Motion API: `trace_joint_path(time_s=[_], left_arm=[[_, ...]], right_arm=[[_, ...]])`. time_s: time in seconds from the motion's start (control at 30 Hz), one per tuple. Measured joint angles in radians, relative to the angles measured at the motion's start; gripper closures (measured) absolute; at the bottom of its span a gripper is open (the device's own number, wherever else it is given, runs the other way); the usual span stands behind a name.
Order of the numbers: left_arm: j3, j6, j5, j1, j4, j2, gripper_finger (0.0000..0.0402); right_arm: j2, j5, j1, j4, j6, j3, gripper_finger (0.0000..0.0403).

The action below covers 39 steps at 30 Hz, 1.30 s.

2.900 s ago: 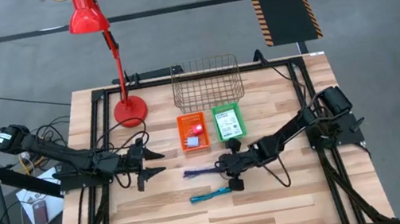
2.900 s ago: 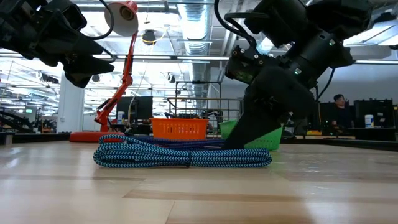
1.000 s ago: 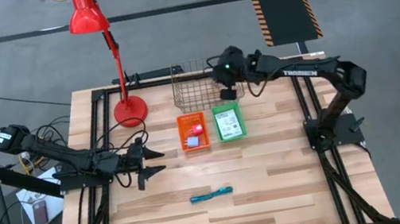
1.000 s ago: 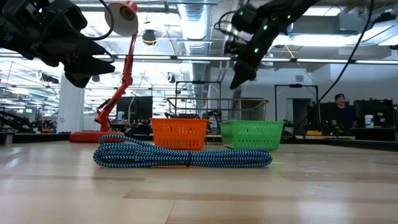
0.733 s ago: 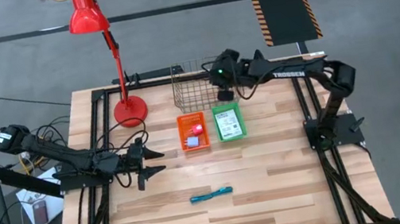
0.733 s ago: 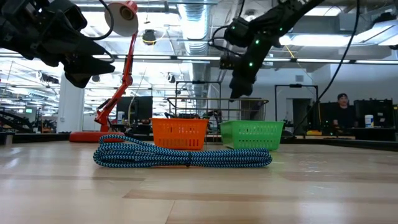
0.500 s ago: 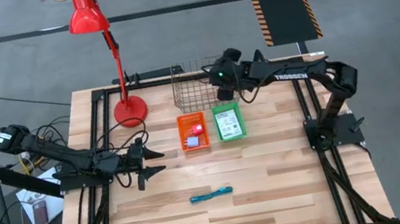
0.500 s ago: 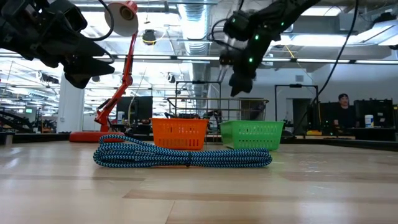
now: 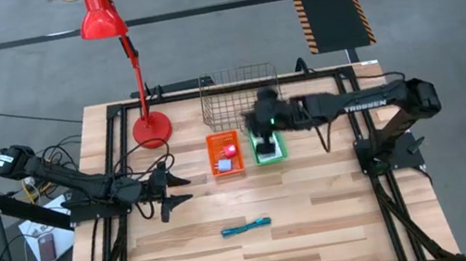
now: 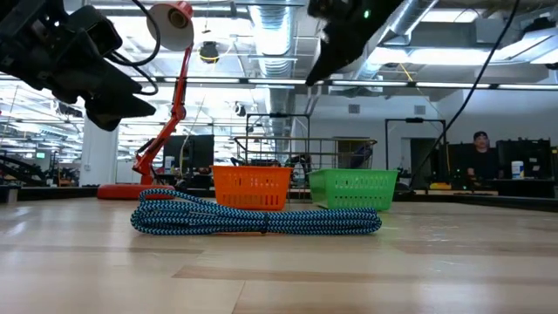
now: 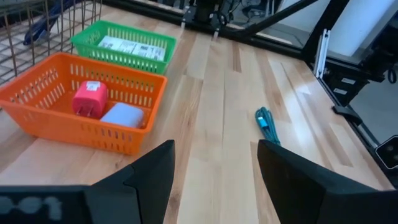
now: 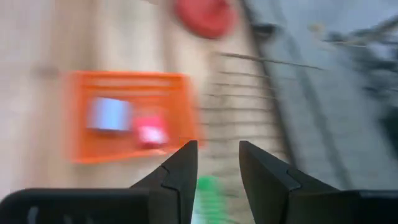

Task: Pick and place items into bin
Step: Put the blue charger cable into the gold wire basket

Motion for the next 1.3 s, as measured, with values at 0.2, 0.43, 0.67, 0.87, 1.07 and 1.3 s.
trace_joint_path(time_s=[0.2, 0.43, 0.67, 0.87, 1.07, 1.3], left_arm=[[0.0, -0.02, 0.0, 0.0, -0.008, 0.0, 0.0184], [0.001, -0.02, -0.001, 0.0, -0.044, 0.0, 0.0184], [0.001, -0.061, -0.001, 0.0, -0.08, 0.0, 0.0184], [0.001, -0.08, -0.003, 0.0, -0.079, 0.0, 0.0184], [0.001, -0.08, -0.007, 0.0, -0.077, 0.0, 0.0184], [0.001, -0.081, -0.007, 0.0, -0.076, 0.0, 0.0184]], right_arm=[[0.036, -0.067, 0.174, 0.022, 0.195, 0.0, 0.029], [0.131, -0.044, 0.344, 0.096, 0.284, -0.006, 0.029], [0.276, -0.04, 0.412, 0.201, 0.287, -0.004, 0.029], [0.373, -0.079, 0.409, 0.286, 0.332, 0.004, 0.029], [0.408, -0.163, 0.409, 0.308, 0.367, 0.007, 0.0282], [0.418, -0.224, 0.418, 0.264, 0.391, 0.003, 0.0219]])
